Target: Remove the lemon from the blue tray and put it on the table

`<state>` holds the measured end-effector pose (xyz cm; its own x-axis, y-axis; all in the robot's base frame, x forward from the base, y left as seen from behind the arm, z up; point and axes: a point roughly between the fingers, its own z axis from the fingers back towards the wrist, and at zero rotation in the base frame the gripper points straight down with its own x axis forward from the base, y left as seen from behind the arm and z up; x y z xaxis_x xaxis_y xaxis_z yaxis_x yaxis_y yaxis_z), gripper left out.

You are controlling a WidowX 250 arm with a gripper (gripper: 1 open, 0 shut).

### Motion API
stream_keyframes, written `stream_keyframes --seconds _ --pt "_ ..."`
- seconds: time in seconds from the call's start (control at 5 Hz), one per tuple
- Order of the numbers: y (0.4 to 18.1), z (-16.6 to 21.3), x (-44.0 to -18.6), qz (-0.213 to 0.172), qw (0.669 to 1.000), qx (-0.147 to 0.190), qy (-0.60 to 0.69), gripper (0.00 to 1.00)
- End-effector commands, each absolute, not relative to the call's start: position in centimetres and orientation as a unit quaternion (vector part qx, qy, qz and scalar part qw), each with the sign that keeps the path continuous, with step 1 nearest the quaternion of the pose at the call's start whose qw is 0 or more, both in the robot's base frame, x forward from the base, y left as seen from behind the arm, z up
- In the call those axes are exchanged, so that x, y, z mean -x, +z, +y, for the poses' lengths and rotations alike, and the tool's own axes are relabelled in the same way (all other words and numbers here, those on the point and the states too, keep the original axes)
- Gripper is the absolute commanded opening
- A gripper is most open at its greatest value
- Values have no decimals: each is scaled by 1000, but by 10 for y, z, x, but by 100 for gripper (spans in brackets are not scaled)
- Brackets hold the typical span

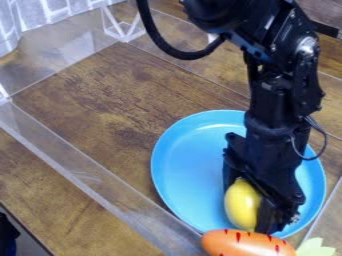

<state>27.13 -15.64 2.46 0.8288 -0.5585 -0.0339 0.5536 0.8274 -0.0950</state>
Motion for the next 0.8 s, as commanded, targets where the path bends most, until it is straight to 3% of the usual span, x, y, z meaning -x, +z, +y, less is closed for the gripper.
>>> stream_keyframes --seconds 0.0,0.6 --pt "35 -155 -273 22 957 35 -288 0" --pt "44 -150 -273 23 957 22 -289 0"
